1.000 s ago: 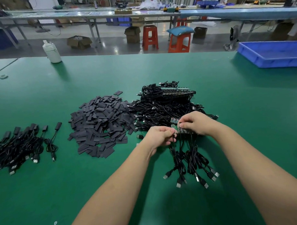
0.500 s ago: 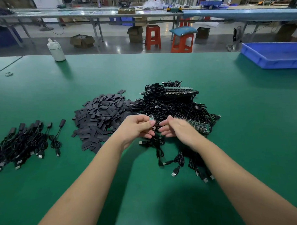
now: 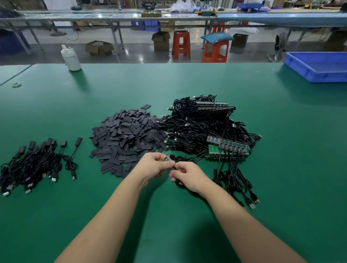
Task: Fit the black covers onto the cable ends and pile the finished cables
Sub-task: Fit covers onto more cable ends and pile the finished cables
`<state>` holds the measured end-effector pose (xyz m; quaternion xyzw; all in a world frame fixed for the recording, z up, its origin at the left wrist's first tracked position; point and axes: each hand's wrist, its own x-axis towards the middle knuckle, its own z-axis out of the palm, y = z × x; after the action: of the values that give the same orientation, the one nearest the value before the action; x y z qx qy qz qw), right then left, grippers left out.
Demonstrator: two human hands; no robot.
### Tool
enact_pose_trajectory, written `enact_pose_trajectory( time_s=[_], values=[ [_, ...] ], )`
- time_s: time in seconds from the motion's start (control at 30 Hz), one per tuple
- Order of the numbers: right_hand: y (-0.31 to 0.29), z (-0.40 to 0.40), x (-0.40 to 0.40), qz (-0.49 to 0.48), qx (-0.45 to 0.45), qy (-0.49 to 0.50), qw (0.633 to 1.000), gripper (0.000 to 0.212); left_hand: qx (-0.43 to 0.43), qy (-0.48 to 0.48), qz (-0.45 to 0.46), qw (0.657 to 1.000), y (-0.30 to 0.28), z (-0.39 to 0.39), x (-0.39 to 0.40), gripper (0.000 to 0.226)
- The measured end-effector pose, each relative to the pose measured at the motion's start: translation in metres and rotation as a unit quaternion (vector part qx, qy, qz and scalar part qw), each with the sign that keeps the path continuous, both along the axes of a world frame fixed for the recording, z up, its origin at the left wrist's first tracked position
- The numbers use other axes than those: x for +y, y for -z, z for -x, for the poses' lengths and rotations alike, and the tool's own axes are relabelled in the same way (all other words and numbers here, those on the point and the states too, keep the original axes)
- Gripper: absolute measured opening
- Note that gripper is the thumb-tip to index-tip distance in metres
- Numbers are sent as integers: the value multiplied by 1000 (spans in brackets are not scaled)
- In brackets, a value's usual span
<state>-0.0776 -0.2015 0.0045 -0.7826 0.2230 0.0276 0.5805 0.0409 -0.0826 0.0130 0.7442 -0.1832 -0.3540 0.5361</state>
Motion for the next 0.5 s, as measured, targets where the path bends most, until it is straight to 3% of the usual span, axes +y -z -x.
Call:
enact_pose_trajectory(
  time_s=[0.17, 0.23, 0.27, 0.33, 0.37, 0.43, 0.5],
  values=[
    [10, -7, 9, -56, -2, 32, 998, 18, -16, -7, -18, 1000, 8, -8, 12, 14],
    [18, -9, 13, -59, 1, 54, 997, 20, -97, -23, -70, 993, 12, -14, 17, 16],
    [21, -9, 14, -59, 3, 61, 996, 20, -188, -26, -128, 973, 13, -19, 21, 17],
    [24, -10, 14, -70, 4, 76, 995, 21, -394, -34, -249, 884, 15, -29, 33, 16],
    [24, -10, 13, -82, 6, 83, 993, 22, -454, -42, -274, 846, 17, -37, 41, 18],
    [23, -12, 13, -91, 17, 85, 992, 23, -483, -47, -299, 821, 22, -53, 53, 25],
    [22, -16, 14, -78, 35, 75, 993, 24, -462, -28, -330, 823, 27, -68, 60, 30]
  ],
)
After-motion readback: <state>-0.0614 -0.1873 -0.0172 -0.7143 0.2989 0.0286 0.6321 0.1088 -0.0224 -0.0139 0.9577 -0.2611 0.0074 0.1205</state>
